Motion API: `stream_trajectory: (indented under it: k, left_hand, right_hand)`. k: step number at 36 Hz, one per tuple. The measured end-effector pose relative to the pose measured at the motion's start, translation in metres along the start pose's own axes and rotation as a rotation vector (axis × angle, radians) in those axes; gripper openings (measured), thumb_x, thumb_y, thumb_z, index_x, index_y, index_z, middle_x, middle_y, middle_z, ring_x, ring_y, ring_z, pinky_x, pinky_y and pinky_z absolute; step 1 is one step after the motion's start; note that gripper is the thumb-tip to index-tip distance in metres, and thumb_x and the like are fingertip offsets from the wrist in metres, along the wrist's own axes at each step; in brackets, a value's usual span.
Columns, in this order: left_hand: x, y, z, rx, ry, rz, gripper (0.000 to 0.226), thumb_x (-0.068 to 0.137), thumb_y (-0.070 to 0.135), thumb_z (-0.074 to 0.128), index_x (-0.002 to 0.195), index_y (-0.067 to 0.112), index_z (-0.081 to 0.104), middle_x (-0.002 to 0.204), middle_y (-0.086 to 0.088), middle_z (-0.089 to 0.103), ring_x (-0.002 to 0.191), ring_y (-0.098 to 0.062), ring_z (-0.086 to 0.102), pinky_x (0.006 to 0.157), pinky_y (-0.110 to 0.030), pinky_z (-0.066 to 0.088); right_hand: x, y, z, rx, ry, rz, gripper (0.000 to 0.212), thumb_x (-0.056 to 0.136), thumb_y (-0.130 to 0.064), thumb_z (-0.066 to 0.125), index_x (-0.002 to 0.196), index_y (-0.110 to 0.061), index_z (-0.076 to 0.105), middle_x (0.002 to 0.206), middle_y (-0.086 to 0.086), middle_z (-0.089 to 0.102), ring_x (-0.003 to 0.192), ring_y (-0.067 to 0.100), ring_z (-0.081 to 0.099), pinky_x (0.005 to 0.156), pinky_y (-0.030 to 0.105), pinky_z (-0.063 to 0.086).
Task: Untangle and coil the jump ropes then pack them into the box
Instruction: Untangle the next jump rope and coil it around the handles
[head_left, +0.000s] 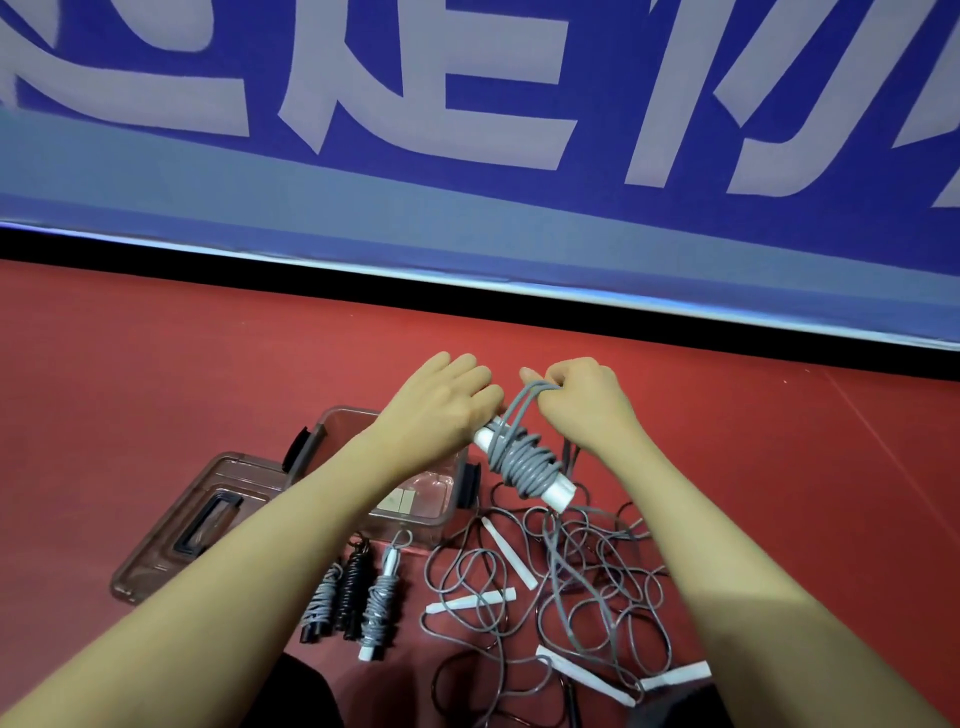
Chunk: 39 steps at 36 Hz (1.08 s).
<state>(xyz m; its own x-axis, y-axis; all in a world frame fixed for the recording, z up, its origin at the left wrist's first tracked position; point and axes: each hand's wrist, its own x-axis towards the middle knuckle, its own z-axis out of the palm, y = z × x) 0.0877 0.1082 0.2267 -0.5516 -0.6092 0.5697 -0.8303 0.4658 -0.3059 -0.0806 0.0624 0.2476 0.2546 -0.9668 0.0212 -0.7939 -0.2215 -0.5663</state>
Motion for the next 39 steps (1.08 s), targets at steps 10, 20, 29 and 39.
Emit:
stream_trajectory:
  k: [10, 20, 29, 39]
  left_hand:
    - [0.012, 0.011, -0.018, -0.622, -0.033, -0.685, 0.034, 0.083, 0.020, 0.067, 0.093, 0.017, 0.034, 0.076, -0.003, 0.055, 0.067, -0.035, 0.054, 0.057, -0.033, 0.032]
    - [0.015, 0.003, -0.004, -0.463, -0.007, -0.968, 0.032, 0.087, 0.015, 0.055, 0.098, 0.015, 0.024, 0.078, -0.003, 0.054, 0.064, -0.030, 0.046, 0.058, -0.032, 0.032]
    - [0.009, -0.003, 0.004, -0.261, -0.248, -0.964, 0.036, 0.088, 0.013, 0.054, 0.118, 0.010, 0.032, 0.081, -0.006, 0.053, 0.067, -0.030, 0.046, 0.057, -0.033, 0.034]
    - [0.000, 0.000, 0.015, -0.026, -0.515, -0.686, 0.039, 0.090, 0.006, 0.043, 0.126, 0.021, 0.036, 0.086, -0.008, 0.058, 0.070, -0.031, 0.048, 0.055, -0.031, 0.030]
  right_hand:
    - [-0.003, -0.005, 0.004, -0.145, 0.016, -0.090, 0.006, 0.090, -0.016, 0.052, 0.087, -0.017, 0.058, 0.092, 0.016, 0.065, 0.091, 0.038, 0.059, 0.075, 0.039, 0.047]
    - [-0.012, -0.006, 0.015, -0.385, 0.171, -0.433, 0.021, 0.098, -0.036, 0.042, 0.090, -0.017, 0.044, 0.092, 0.005, 0.066, 0.089, 0.035, 0.061, 0.063, 0.034, 0.031]
    - [-0.016, -0.020, 0.009, -0.146, 0.014, -0.466, 0.014, 0.085, -0.018, 0.056, 0.081, -0.007, 0.064, 0.061, 0.006, 0.055, 0.064, 0.030, 0.048, 0.059, 0.032, 0.039]
    - [-0.018, -0.020, 0.004, -0.415, 0.204, -0.681, 0.011, 0.070, -0.010, 0.055, 0.072, -0.016, 0.064, 0.059, -0.001, 0.058, 0.043, 0.029, 0.054, 0.047, 0.020, 0.016]
